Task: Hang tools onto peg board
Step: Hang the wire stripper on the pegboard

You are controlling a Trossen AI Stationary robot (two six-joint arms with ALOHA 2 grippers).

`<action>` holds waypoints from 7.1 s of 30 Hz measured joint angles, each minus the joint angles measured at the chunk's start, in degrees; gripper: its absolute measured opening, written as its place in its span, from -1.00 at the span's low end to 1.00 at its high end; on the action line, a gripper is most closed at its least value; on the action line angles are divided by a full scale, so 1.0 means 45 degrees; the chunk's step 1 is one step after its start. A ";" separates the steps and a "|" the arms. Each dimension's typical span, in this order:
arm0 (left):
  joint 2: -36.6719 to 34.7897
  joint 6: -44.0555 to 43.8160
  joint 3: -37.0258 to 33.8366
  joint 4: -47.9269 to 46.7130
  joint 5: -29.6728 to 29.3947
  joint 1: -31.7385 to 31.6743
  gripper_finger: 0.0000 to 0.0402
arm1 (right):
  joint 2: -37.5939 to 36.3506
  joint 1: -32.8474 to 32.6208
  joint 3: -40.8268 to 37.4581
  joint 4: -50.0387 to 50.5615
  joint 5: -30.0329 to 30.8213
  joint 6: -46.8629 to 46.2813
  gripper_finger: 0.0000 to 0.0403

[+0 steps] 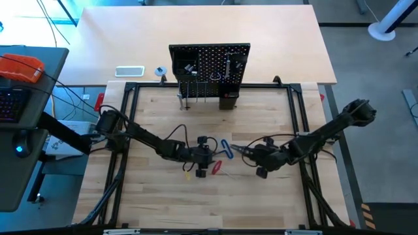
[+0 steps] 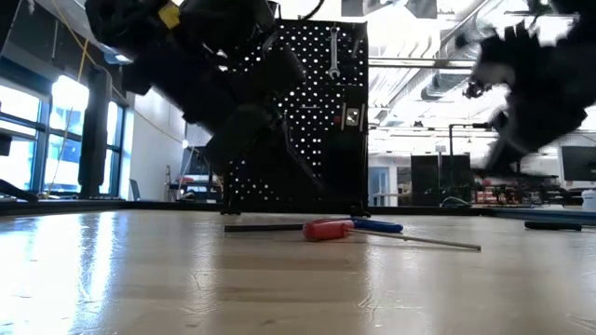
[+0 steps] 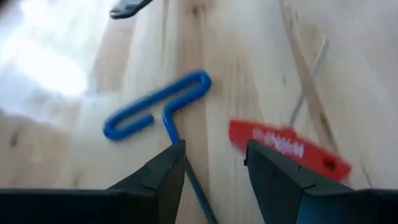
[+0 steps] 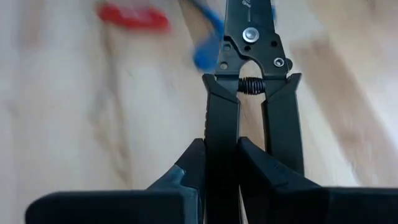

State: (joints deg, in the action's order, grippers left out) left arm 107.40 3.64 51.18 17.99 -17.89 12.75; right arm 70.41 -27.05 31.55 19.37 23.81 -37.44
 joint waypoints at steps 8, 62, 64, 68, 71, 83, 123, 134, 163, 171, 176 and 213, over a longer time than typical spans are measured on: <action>-0.1676 0.0947 0.0000 -0.1101 -0.1304 -0.0007 -0.19 | -0.0001 0.0000 0.1949 0.0056 0.0692 0.1934 -0.74; -1.2977 -0.4356 -0.5819 0.1963 0.0957 0.0803 -0.19 | 0.0377 0.0101 0.3677 -0.3438 0.1814 0.9663 -0.74; -1.2442 -0.4522 -0.5817 0.2624 0.0959 0.0722 -0.19 | 0.0738 0.0268 0.3719 -0.3531 0.1688 0.9860 -0.74; -1.1455 -0.5614 -0.5815 0.3321 0.0979 0.0337 -0.19 | 0.1950 0.0466 0.4543 -0.3255 0.1937 1.0765 -0.74; -1.0951 -0.6173 -0.5819 0.3324 0.1441 0.0032 -0.19 | 0.3029 0.0442 0.5710 -0.2409 0.2288 1.1739 -0.74; -1.0678 -0.7023 -0.5812 0.2379 0.1349 -0.0107 -0.19 | 0.6536 0.0437 1.0107 0.2723 0.3951 1.3328 -0.74; -0.5894 -0.6630 -0.3842 0.2455 0.4913 -0.0525 -0.45 | 0.8122 0.0559 1.2148 0.4561 0.5412 1.5357 -0.74; -0.5889 -0.6056 -0.3861 0.2474 0.4896 -0.0534 -0.79 | 0.8122 0.0495 1.2149 0.4946 0.5388 1.4707 -0.74; -0.5874 -0.5664 -0.3881 0.2402 0.4925 -0.0539 -1.00 | 0.8098 0.0321 1.2158 0.5274 0.5290 1.3569 -0.74; -0.5874 -0.5637 -0.3866 0.2445 0.4921 -0.0534 -1.00 | 0.8098 0.0321 1.2162 0.5485 0.5228 1.3006 -0.60; -0.5874 -0.5552 -0.3852 0.2382 0.4921 -0.0529 -1.00 | 0.8098 0.0330 1.2162 0.5654 0.5072 1.2885 -0.56; -0.5952 -0.5100 -0.3881 0.1903 0.5071 -0.0469 -1.00 | 0.6896 -0.0859 1.2084 0.8291 0.5031 0.9899 -0.53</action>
State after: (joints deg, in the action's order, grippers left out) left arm 80.62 -19.31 33.71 26.55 4.93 10.64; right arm 101.44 -30.91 85.93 56.68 46.45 7.11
